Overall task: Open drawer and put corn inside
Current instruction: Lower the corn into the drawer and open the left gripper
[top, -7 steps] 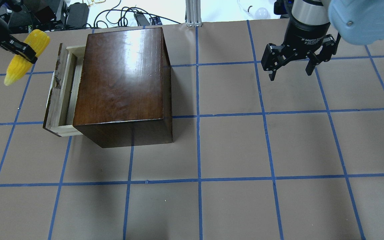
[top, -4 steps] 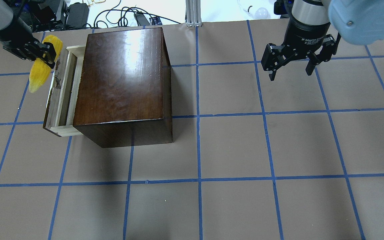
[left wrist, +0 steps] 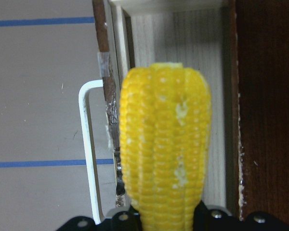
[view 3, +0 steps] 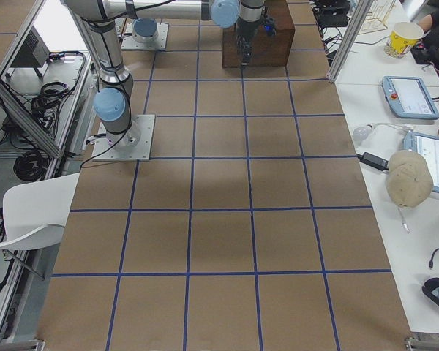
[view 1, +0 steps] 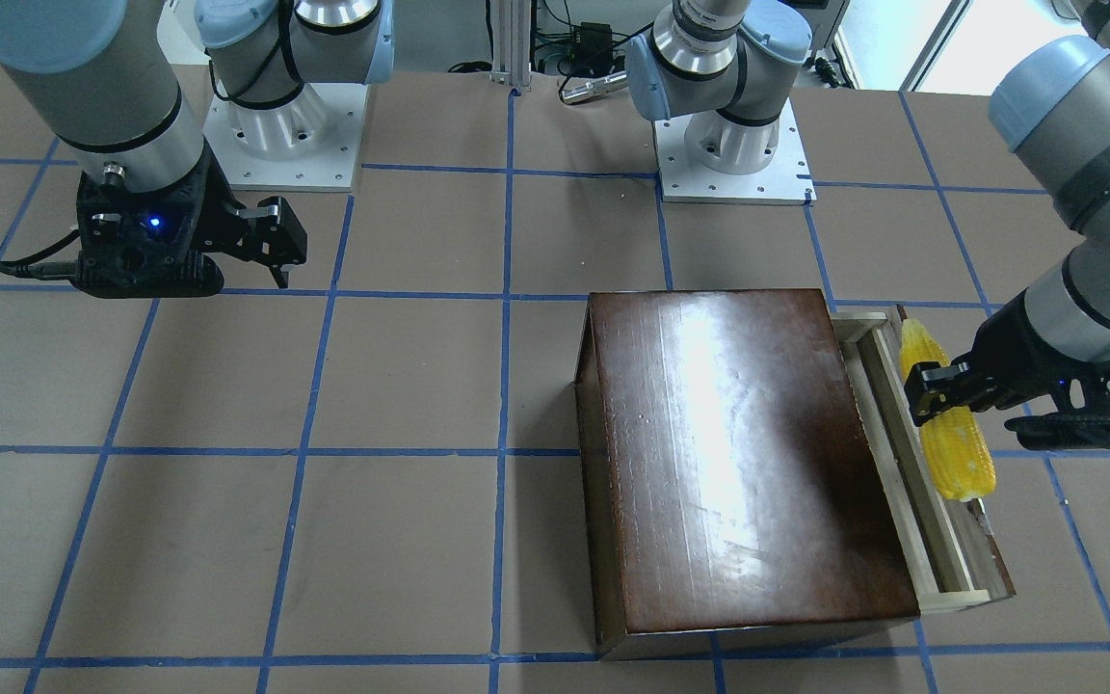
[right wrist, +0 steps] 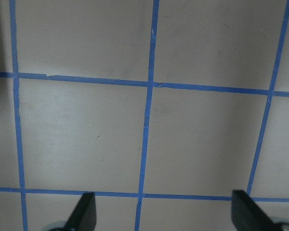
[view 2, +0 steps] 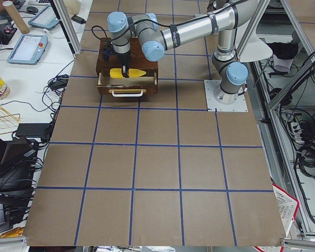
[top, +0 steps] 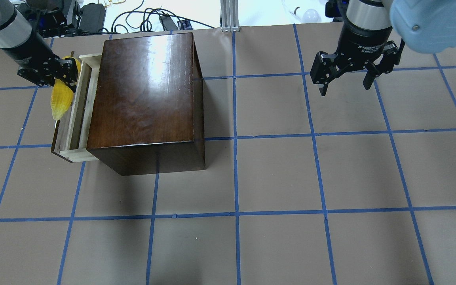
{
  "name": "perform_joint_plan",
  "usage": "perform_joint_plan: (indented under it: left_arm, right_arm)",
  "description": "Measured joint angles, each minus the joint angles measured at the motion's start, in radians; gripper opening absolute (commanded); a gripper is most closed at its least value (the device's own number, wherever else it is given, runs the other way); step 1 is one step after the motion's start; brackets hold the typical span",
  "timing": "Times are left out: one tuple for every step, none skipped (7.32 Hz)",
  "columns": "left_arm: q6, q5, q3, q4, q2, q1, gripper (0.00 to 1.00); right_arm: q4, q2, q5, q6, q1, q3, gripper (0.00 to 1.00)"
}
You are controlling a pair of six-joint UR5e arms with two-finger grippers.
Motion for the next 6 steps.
perform_joint_plan:
  left_arm:
    - [-0.013,-0.002,-0.013,0.002,-0.006,0.000,0.56]
    - [-0.015,-0.003,-0.019,0.004,-0.011,0.001,1.00]
    - [-0.011,-0.003,-0.022,0.006,-0.014,0.001,1.00]
    - [-0.009,-0.003,-0.023,0.007,-0.015,0.000,1.00]
    - [-0.008,-0.003,-0.024,0.007,-0.015,0.001,1.00]
    - [-0.007,-0.002,-0.024,0.006,-0.014,0.000,1.00]
  right_arm:
    - [0.000,0.000,0.000,0.000,0.000,0.000,1.00]
    - [0.000,0.000,0.000,0.000,0.000,0.000,1.00]
    - [0.000,0.000,0.000,0.000,0.000,0.000,1.00]
    - [0.000,0.000,0.000,0.000,0.000,0.000,1.00]
    - [0.000,0.000,0.000,0.000,0.000,0.000,1.00]
    - [0.000,0.000,0.000,0.000,0.000,0.000,1.00]
